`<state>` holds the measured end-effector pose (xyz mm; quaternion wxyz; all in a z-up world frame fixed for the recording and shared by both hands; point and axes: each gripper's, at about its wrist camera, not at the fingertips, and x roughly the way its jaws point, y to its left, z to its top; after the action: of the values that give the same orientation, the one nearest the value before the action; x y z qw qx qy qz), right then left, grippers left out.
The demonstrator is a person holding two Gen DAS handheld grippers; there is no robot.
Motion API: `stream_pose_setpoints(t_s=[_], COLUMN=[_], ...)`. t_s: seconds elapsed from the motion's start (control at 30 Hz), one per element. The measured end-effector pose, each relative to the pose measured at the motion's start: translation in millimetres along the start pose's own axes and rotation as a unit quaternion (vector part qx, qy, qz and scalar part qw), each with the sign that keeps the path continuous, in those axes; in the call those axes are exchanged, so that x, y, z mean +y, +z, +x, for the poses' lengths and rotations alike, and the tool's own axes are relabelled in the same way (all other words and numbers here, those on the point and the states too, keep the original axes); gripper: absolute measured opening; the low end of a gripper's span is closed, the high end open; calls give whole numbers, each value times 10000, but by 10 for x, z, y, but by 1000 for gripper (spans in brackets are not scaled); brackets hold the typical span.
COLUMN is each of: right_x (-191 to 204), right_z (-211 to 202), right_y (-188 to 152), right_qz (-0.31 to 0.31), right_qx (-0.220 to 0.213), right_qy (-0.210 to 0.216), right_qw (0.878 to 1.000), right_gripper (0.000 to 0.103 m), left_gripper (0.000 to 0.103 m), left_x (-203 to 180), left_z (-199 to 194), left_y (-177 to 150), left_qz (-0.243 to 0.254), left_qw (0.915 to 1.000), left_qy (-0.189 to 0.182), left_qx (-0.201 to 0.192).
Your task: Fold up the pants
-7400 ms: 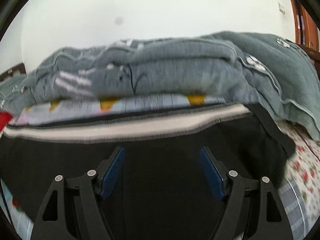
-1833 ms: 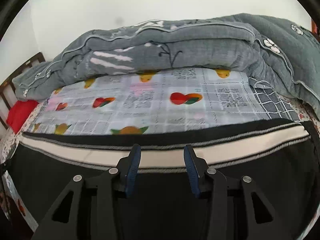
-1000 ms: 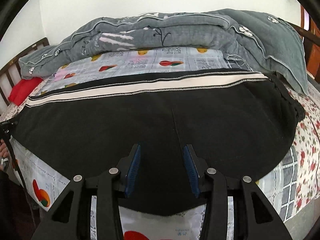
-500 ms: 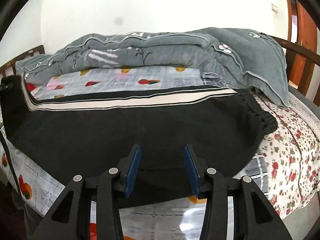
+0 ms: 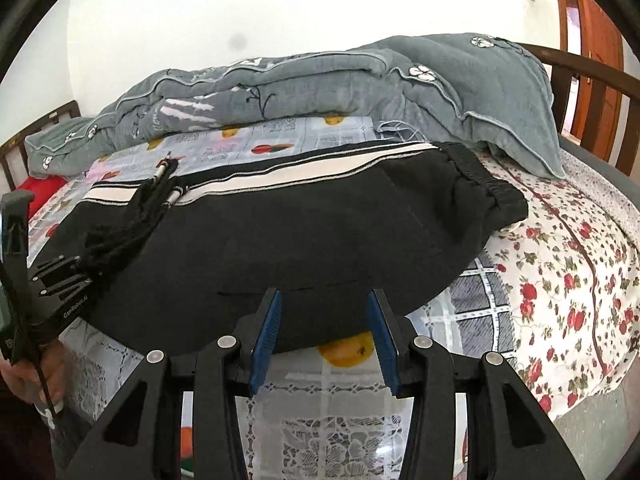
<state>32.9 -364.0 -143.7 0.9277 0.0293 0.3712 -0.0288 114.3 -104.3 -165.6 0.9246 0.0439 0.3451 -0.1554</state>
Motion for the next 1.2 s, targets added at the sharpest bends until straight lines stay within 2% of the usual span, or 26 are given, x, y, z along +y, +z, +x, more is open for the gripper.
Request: stream_pose_setpoints(t_s=[0.07,0.17,0.23,0.3,0.37,0.43,0.5,0.57,0.63,0.67,0.7,0.73,0.8,0.9,1.0,1.1,1.13,1.2], right_x=[80,289,455,661,901,1152,1380,1524,1647,1688,1694,1712,1689,1734,1709,1615,1597,1580], right_z=[5,45,90,157,226,279,328,360,454,538,588,654,644,533,476,425,438,572], right_y=[18,108,169,238,313,373,430,440,409,372,327,255,134,55,67,152,168,218], right_qz=[1,87,123,144,138,120,67,-18,-165,-239,-264,-293,-345,-704,-797,-524,-400,-150], right_qx=[-10,-41,-53,-41,6,32,11,-90,-32,89,197,356,277,206,295,228,222,341], right_qy=[88,473,753,1034,1327,1586,1720,1750,1643,1500,1418,1395,1357,1211,1286,1488,1525,1572], right_qw=[10000,9988,9971,9945,9911,9873,9851,9845,9863,9884,9893,9891,9898,9899,9880,9872,9872,9869], right_gripper=[44,44,44,44,44,44,44,37,27,24,15,11,11,10,11,13,23,36], left_gripper=[45,65,65,66,66,66,66,66,66,66,66,66,66,67,67,67,67,68], left_x=[218,603,889,1221,1513,1797,2030,2179,2245,2253,2233,2205,2150,1998,1998,2032,2034,2057], left_z=[-170,-549,-760,-904,-968,-1023,-1052,-998,-935,-870,-804,-710,-526,-506,-567,-555,-530,-464], left_y=[13,-107,-205,-286,-328,-375,-411,-423,-443,-458,-467,-496,-565,-635,-569,-512,-498,-502], left_qz=[-339,-632,-802,-1090,-1424,-1790,-2083,-2303,-2408,-2411,-2375,-2303,-2154,-1786,-1867,-1865,-1842,-1924], left_qw=[9986,9954,9930,9898,9855,9789,9729,9694,9680,9686,9700,9722,9753,9813,9815,9816,9818,9802], left_qy=[-392,-434,-120,37,103,423,541,534,407,355,351,371,470,722,409,416,471,452], left_qx=[-93,-579,-861,-919,-916,-890,-842,-657,-571,-483,-385,-220,155,46,78,28,41,96])
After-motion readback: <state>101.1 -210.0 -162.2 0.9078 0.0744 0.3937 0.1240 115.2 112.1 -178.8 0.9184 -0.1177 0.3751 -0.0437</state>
